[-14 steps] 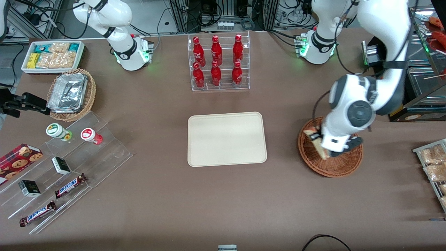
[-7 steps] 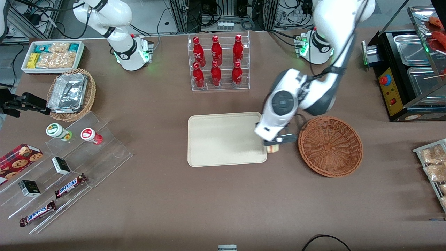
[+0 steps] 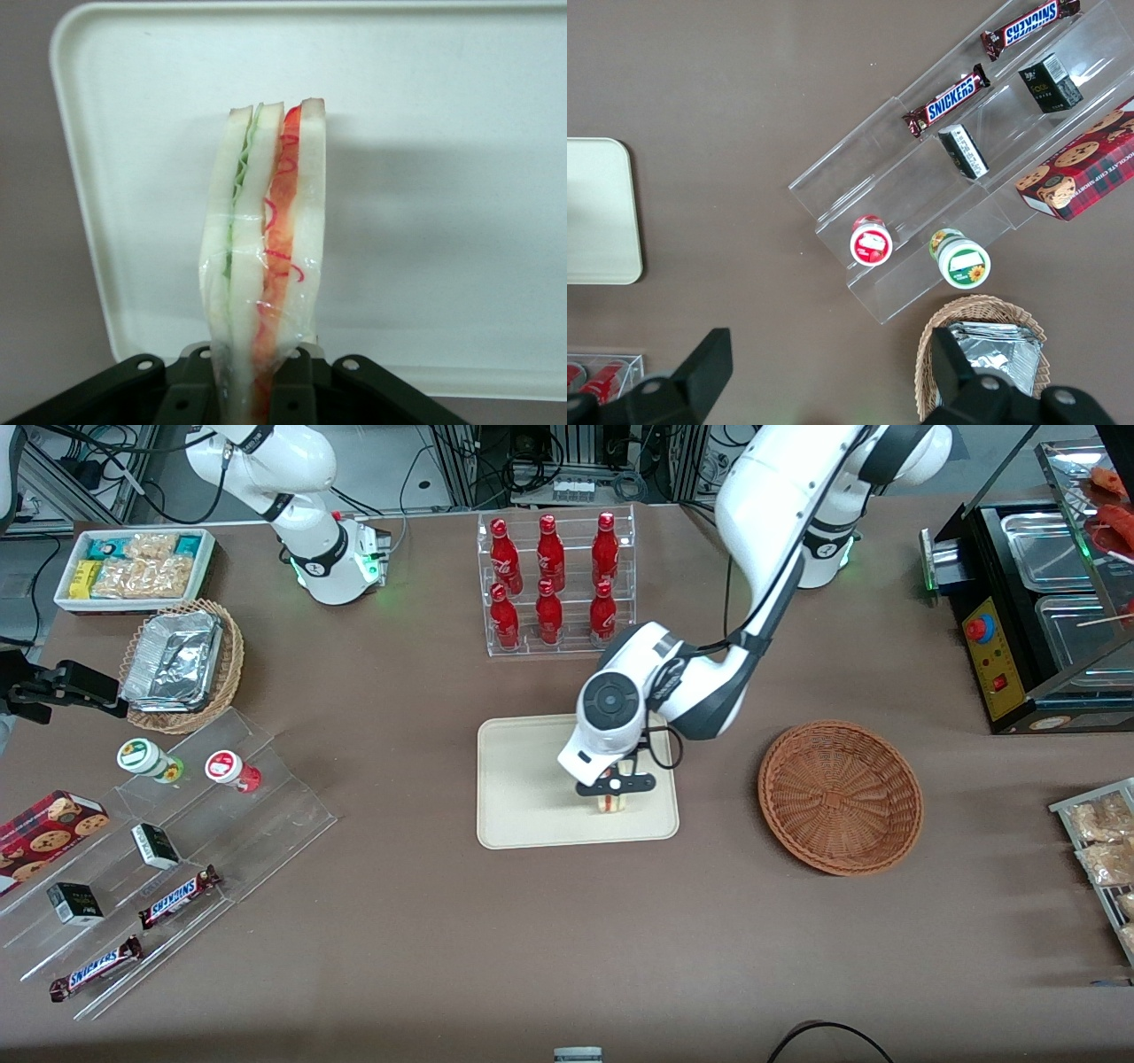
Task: Place sandwich from basket to tray
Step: 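Lower the held sandwich onto the tray and open the left gripper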
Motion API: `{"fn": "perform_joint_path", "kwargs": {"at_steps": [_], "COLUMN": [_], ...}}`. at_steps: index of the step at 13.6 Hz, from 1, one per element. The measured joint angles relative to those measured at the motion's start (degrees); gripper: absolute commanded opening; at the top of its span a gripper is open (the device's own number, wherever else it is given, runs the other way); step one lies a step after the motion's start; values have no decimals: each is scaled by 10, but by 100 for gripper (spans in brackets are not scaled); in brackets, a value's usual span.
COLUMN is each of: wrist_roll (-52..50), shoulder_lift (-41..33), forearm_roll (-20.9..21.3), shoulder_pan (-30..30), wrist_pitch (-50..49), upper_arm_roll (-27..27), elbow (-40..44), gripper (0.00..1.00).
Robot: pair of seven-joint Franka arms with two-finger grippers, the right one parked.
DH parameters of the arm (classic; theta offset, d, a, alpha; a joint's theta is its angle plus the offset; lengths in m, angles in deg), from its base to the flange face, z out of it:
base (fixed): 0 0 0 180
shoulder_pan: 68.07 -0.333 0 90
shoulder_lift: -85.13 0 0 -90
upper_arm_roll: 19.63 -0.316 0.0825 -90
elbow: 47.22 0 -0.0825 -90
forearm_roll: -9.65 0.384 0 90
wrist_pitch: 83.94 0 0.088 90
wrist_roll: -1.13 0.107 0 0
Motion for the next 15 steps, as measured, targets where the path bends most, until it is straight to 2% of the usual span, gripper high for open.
{"fn": "perform_joint_path", "kwargs": {"at_steps": [11, 12, 14, 15], "wrist_roll": [-42, -46, -54, -56], "shoulder_lift": [54, 56, 60, 60], "forearm_roll": [0, 0, 0, 0], "shoulder_pan": [20, 21, 23, 24], "wrist_pitch": [-9, -9, -9, -9], "upper_arm_roll": [0, 0, 0, 0], "elbow": [55, 56, 60, 61], "gripper": [0, 11, 96, 100]}}
